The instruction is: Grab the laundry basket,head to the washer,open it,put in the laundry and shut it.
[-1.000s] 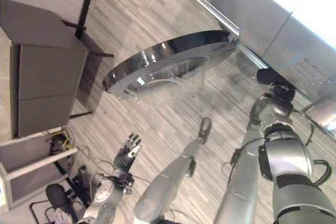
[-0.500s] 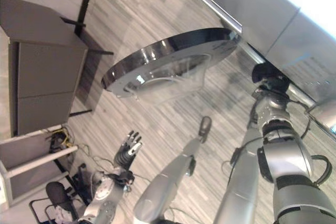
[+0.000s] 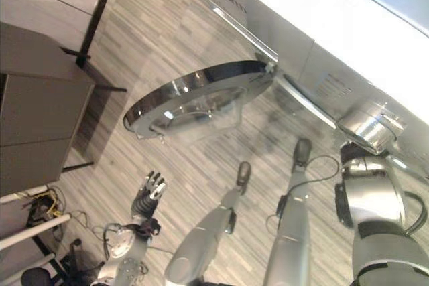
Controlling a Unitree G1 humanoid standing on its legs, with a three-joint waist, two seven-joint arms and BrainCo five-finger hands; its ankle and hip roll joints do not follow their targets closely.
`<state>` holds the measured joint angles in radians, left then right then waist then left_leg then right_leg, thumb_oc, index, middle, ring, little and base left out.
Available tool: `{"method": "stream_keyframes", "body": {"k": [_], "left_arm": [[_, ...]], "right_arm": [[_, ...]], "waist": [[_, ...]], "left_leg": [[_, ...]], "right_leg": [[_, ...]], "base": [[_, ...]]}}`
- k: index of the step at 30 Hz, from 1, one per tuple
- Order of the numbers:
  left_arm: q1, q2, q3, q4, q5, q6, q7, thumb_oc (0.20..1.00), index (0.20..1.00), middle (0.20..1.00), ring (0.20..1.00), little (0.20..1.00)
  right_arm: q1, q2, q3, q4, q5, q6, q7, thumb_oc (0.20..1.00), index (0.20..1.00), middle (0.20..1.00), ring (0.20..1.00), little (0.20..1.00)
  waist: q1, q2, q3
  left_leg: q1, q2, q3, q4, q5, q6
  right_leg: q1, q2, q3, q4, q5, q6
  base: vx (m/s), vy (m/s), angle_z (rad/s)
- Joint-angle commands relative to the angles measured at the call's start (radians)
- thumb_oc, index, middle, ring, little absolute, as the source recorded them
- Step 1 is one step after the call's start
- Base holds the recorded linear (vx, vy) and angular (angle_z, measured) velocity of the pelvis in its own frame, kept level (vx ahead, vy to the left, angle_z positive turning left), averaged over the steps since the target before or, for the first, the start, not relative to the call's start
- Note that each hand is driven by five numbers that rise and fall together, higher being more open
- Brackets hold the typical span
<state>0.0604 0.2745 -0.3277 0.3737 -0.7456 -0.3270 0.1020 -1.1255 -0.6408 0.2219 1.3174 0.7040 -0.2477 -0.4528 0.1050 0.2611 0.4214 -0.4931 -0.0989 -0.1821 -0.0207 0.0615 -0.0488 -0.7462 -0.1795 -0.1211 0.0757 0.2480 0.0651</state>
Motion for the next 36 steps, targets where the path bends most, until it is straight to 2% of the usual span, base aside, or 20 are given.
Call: {"method": "stream_keyframes", "body": {"k": [1, 4, 7, 9, 11, 12, 13, 15, 18, 20, 21, 23, 24, 26, 29, 33, 36], "left_arm": [[0.023, 0.098, -0.035, -0.029, -0.007, -0.023, 0.002, 1.000, 1.000, 1.000, 1.000, 1.000], [0.028, 0.099, -0.048, -0.029, 0.000, -0.015, -0.010, 1.000, 1.000, 1.000, 1.000, 1.000], [0.029, 0.092, -0.046, -0.035, 0.013, -0.018, -0.012, 1.000, 1.000, 1.000, 1.000, 1.000], [0.023, 0.075, -0.030, -0.018, 0.024, -0.024, 0.004, 1.000, 1.000, 1.000, 1.000, 1.000], [0.024, 0.077, -0.030, -0.018, 0.024, -0.024, 0.004, 1.000, 1.000, 1.000, 1.000, 1.000], [0.023, 0.059, -0.008, 0.003, 0.028, -0.029, 0.017, 1.000, 1.000, 1.000, 1.000, 1.000], [0.018, 0.046, 0.003, 0.019, 0.030, -0.030, 0.026, 1.000, 1.000, 1.000, 1.000, 1.000], [0.039, 0.038, 0.032, 0.036, 0.027, -0.023, 0.041, 1.000, 1.000, 1.000, 1.000, 1.000], [0.050, 0.034, 0.055, 0.041, 0.032, -0.019, 0.041, 1.000, 1.000, 1.000, 1.000, 1.000], [0.070, 0.032, 0.075, 0.055, 0.041, -0.013, 0.035, 1.000, 1.000, 1.000, 1.000, 1.000], [0.070, 0.032, 0.076, 0.055, 0.041, -0.013, 0.035, 1.000, 1.000, 1.000, 1.000, 1.000], [0.069, 0.021, 0.084, 0.103, 0.052, -0.006, 0.039, 1.000, 1.000, 1.000, 1.000, 1.000], [0.069, 0.021, 0.084, 0.103, 0.052, -0.006, 0.039, 1.000, 1.000, 1.000, 1.000, 1.000], [0.058, 0.009, 0.099, 0.140, 0.064, 0.002, 0.047, 1.000, 1.000, 1.000, 1.000, 1.000], [0.049, -0.004, 0.119, 0.186, 0.078, 0.011, 0.058, 1.000, 1.000, 1.000, 1.000, 1.000], [0.057, -0.009, 0.136, 0.215, 0.100, 0.011, 0.068, 1.000, 1.000, 1.000, 1.000, 1.000], [0.080, -0.010, 0.161, 0.234, 0.117, 0.016, 0.067, 1.000, 1.000, 1.000, 1.000, 1.000]], "right_arm": [[-0.182, -0.155, 0.126, 0.065, -0.092, 0.105, 0.102, 1.000, 1.000, 1.000, 1.000, 1.000], [-0.192, -0.145, 0.152, 0.103, -0.124, 0.116, 0.111, 1.000, 1.000, 1.000, 1.000, 1.000], [-0.131, -0.094, 0.147, 0.009, -0.131, 0.071, 0.078, 1.000, 1.000, 1.000, 1.000, 1.000], [-0.029, -0.034, 0.128, -0.149, -0.162, 0.028, 0.035, 1.000, 1.000, 1.000, 1.000, 1.000], [-0.024, -0.033, 0.125, -0.154, -0.164, 0.030, 0.031, 1.000, 1.000, 1.000, 1.000, 1.000], [0.103, 0.021, 0.111, -0.362, -0.238, 0.005, -0.006, 1.000, 1.000, 1.000, 1.000, 1.000], [0.168, 0.048, 0.089, -0.427, -0.260, -0.004, -0.007, 1.000, 1.000, 1.000, 1.000, 1.000], [0.371, 0.169, 0.048, -0.572, -0.321, 0.002, 0.003, 1.000, 1.000, 1.000, 1.000, 1.000], [0.473, 0.223, 0.056, -0.626, -0.394, 0.011, 0.006, 1.000, 1.000, 1.000, 1.000, 1.000], [0.601, 0.296, 0.091, -0.702, -0.471, 0.016, 0.030, 1.000, 1.000, 1.000, 1.000, 1.000], [0.601, 0.296, 0.091, -0.702, -0.471, 0.016, 0.030, 1.000, 1.000, 1.000, 1.000, 1.000], [0.724, 0.371, 0.148, -0.755, -0.482, 0.022, 0.083, 1.000, 1.000, 1.000, 1.000, 1.000], [0.724, 0.371, 0.148, -0.755, -0.482, 0.022, 0.083, 1.000, 1.000, 1.000, 1.000, 1.000], [0.832, 0.390, 0.180, -0.777, -0.480, 0.035, 0.129, 1.000, 1.000, 1.000, 1.000, 1.000], [0.981, 0.397, 0.171, -0.814, -0.427, 0.043, 0.182, 1.000, 1.000, 1.000, 1.000, 1.000], [1.115, 0.391, 0.122, -0.849, -0.381, 0.046, 0.210, 1.000, 1.000, 1.000, 1.000, 1.000], [1.235, 0.345, 0.053, -0.953, -0.419, 0.051, 0.227, 1.000, 1.000, 1.000, 1.000, 1.000]], "waist": [[0.062, 0.020, -0.034], [0.067, 0.026, -0.035], [0.067, 0.033, -0.033], [0.053, 0.024, -0.031], [0.054, 0.023, -0.032], [0.038, 0.009, -0.031], [0.028, -0.002, -0.036], [0.005, -0.041, -0.046], [-0.006, -0.056, -0.051], [-0.020, -0.090, -0.065], [-0.019, -0.090, -0.068], [-0.039, -0.131, -0.079], [-0.038, -0.132, -0.081], [-0.060, -0.165, -0.096], [-0.093, -0.198, -0.120], [-0.120, -0.216, -0.157], [-0.147, -0.228, -0.195]], "left_leg": [[-0.015, 0.018, 0.049, -0.067, 0.018, -0.021], [-0.024, 0.016, 0.053, -0.067, 0.020, -0.020], [-0.030, 0.016, 0.062, -0.067, 0.025, -0.019], [-0.023, 0.019, 0.067, -0.067, 0.023, -0.019], [-0.022, 0.019, 0.067, -0.067, 0.023, -0.019], [-0.013, 0.022, 0.068, -0.067, 0.022, -0.019], [-0.003, 0.024, 0.066, -0.067, 0.018, -0.018], [0.052, 0.032, 0.060, -0.067, 0.003, -0.010], [0.080, 0.033, 0.062, -0.067, -0.006, -0.004], [0.123, 0.036, 0.082, -0.067, -0.022, 0.005], [0.120, 0.035, 0.082, -0.067, -0.020, 0.005], [0.161, 0.037, 0.110, -0.051, -0.042, 0.018], [0.158, 0.037, 0.110, -0.050, -0.042, 0.019], [0.184, 0.036, 0.123, -0.025, -0.061, 0.029], [0.235, 0.039, 0.122, -0.017, -0.073, 0.035], [0.307, 0.047, 0.122, -0.034, -0.079, 0.037], [0.378, 0.058, 0.128, -0.051, -0.082, 0.038]], "right_leg": [[-0.010, 0.002, 0.034, 0.158, -0.225, 0.066], [-0.020, 0.005, 0.038, 0.159, -0.224, 0.065], [-0.029, 0.014, 0.042, 0.157, -0.221, 0.064], [-0.023, 0.021, 0.045, 0.156, -0.219, 0.063], [-0.023, 0.021, 0.045, 0.156, -0.219, 0.063], [-0.009, 0.025, 0.043, 0.149, -0.215, 0.061], [0.007, 0.026, 0.039, 0.142, -0.215, 0.060], [0.082, 0.022, 0.025, 0.115, -0.205, 0.060], [0.129, 0.016, 0.019, 0.091, -0.196, 0.064], [0.190, 0.008, 0.018, 0.042, -0.172, 0.075], [0.188, 0.008, 0.019, 0.039, -0.170, 0.076], [0.236, -0.002, 0.026, 0.012, -0.149, 0.082], [0.234, -0.002, 0.026, 0.010, -0.148, 0.082], [0.280, -0.010, 0.029, -0.006, -0.140, 0.087], [0.351, -0.013, 0.027, -0.026, -0.139, 0.093], [0.422, -0.010, 0.017, -0.035, -0.146, 0.098], [0.481, -0.002, 0.011, -0.028, -0.158, 0.102]], "base": [[0.00, 0.000, 0.00], [0.00, 0.013, 0.01], [0.00, 0.013, 0.00], [0.00, 0.000, 0.00], [0.00, -0.005, -0.02], [0.00, -0.027, -0.04], [0.00, -0.045, -0.05], [0.02, -0.039, -0.07], [0.02, 0.013, -0.14], [0.04, 0.067, -0.12], [0.02, 0.077, -0.13], [0.03, 0.080, -0.30], [0.02, 0.052, -0.26], [0.05, 0.067, -0.13], [0.06, 0.045, -0.03], [0.08, 0.045, -0.08], [0.08, 0.046, -0.08]]}}
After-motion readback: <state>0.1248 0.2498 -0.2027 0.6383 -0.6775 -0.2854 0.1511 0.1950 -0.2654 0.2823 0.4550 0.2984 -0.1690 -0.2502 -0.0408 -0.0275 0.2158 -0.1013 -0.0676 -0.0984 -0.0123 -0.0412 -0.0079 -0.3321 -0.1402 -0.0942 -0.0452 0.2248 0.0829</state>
